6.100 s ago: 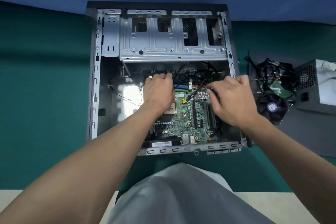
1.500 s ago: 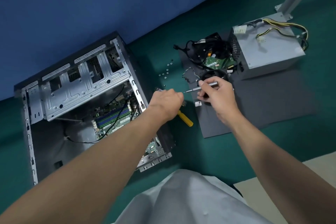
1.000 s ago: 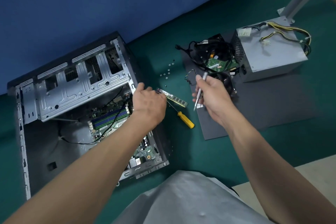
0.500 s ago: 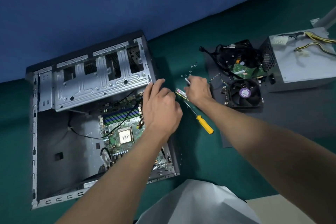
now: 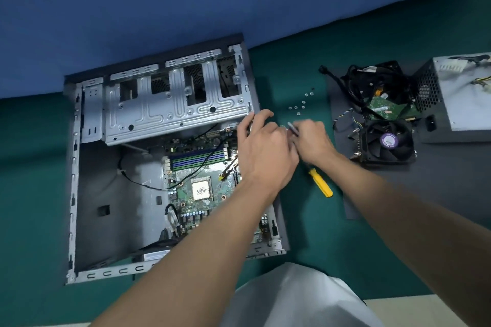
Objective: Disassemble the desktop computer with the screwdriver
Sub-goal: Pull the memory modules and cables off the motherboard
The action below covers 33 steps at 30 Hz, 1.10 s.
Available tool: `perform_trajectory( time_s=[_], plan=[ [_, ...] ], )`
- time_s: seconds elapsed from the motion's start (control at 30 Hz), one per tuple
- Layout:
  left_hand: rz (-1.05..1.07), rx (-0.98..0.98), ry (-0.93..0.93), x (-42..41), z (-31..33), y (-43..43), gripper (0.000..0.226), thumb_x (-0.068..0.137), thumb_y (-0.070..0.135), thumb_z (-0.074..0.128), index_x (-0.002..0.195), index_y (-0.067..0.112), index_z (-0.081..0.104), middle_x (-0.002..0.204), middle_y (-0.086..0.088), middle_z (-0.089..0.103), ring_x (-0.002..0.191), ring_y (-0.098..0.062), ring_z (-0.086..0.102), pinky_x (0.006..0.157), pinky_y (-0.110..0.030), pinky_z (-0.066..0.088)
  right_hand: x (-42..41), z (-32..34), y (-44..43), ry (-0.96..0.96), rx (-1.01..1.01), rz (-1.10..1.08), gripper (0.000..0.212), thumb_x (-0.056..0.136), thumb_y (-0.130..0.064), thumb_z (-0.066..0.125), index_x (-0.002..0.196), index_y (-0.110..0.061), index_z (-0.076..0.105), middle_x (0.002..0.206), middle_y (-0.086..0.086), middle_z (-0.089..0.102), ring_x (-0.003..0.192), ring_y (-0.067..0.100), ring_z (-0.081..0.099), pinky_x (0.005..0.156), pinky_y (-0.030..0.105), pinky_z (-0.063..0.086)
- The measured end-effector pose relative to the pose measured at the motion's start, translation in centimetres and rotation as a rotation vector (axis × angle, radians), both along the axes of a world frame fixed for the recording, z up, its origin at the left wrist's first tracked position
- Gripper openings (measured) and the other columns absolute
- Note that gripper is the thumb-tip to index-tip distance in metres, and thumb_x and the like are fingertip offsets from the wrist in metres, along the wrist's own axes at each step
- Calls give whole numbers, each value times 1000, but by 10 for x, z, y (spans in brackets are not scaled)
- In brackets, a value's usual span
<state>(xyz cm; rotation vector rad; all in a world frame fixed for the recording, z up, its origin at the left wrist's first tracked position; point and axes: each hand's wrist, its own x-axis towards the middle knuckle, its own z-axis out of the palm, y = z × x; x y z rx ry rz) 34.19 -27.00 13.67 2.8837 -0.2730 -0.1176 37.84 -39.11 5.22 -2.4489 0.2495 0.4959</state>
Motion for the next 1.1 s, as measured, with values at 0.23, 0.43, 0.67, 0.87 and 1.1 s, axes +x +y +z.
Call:
perform_trajectory(
  time_s=[0.23, 0.43, 0.67, 0.87, 1.1],
  plan=[
    [-119, -29, 0, -3, -1, 9, 28, 86, 28, 47, 93, 16, 72, 105, 5, 68, 132, -14, 35, 117, -34, 9, -29, 8, 2, 146, -132, 141, 16, 82, -6, 47, 70, -16, 44, 91, 21, 62, 87, 40, 56, 65, 34, 42],
    [-299, -189, -16, -17, 6, 42, 39, 102, 27, 38, 136, 12, 53, 149, 1, 42, 145, -13, 21, 120, -28, 3, -9, 63, -8, -52, 145, -166, 27, 95, -33, 51, 82, -13, 62, 81, 6, 63, 76, 26, 54, 68, 32, 39],
    [-246, -24, 76, -53, 15, 134, 52, 101, 38, 39, 150, 26, 28, 157, 5, 26, 143, -13, 27, 114, -26, 10, -12, 147, 46, -224, 634, 3, 25, 93, -35, 58, 80, -18, 70, 71, -3, 64, 61, 4, 57, 63, 18, 47],
    [-42, 306, 67, -86, 20, 241, 56, 86, 21, 60, 140, 12, 47, 152, -8, 37, 142, -23, 30, 118, -35, 11, -33, 144, 131, -220, 364, 354, 29, 91, -38, 61, 78, -13, 69, 71, 5, 62, 54, 2, 47, 55, 22, 37],
    [240, 205, 51, -104, 10, 314, 77, 87, 20, 54, 153, 10, 17, 162, -3, 5, 148, -20, 9, 116, -40, 26, -52, 104, 199, -243, 148, 384, 8, 92, -30, 61, 88, -24, 64, 71, -14, 57, 70, 6, 50, 69, 24, 34]
  ],
)
